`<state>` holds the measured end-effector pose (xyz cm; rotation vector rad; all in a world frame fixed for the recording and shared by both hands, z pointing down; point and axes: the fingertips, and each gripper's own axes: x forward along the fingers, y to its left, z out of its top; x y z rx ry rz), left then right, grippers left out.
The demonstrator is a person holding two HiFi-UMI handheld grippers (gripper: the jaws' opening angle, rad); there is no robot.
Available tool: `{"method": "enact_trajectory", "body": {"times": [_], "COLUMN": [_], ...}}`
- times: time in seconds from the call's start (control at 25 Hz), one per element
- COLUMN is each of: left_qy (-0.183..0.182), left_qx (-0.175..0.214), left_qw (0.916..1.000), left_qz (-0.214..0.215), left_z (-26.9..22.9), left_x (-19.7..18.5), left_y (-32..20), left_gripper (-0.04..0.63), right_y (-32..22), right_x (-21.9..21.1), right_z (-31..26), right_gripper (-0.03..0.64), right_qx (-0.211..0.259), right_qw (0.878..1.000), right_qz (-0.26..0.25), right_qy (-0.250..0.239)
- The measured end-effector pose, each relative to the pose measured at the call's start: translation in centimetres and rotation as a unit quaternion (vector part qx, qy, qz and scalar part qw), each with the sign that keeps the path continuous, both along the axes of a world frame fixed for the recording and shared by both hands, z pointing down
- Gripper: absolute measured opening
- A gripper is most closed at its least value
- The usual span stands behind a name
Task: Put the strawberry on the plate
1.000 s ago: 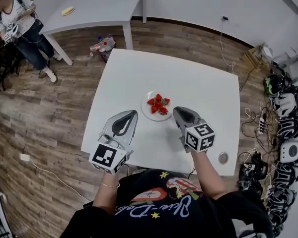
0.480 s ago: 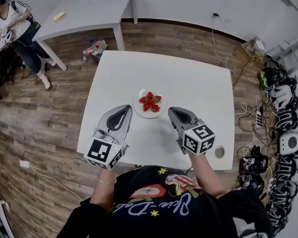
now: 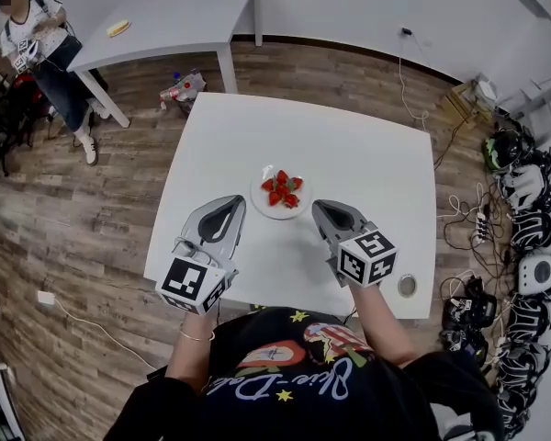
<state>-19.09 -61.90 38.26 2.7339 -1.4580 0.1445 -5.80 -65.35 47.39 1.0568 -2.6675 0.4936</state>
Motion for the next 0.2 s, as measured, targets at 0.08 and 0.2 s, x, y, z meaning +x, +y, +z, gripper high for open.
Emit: {"method": "enact_trajectory", "body": {"times": [0.08, 0.2], "left_qy": [-0.001, -0.001], "left_qx": [-0.002, -0.006], "left_qw": [1.0, 1.0], "left_qz": [-0.001, -0.005], "left_z": [0.11, 0.27], "left_x": [0.22, 0.59], "left_y": [0.16, 0.32], "left_gripper": [-0.008, -0.008], "right_y": [0.16, 0.42], "right_x": [0.2, 0.61], "right_z": [0.15, 0.32], "right_gripper": [0.017, 0.017], "right_qx": [-0.001, -0.002], "right_qw": [1.0, 1.0], "right_qz": [-0.001, -0.001], "right_qy": [0.003, 0.004]}}
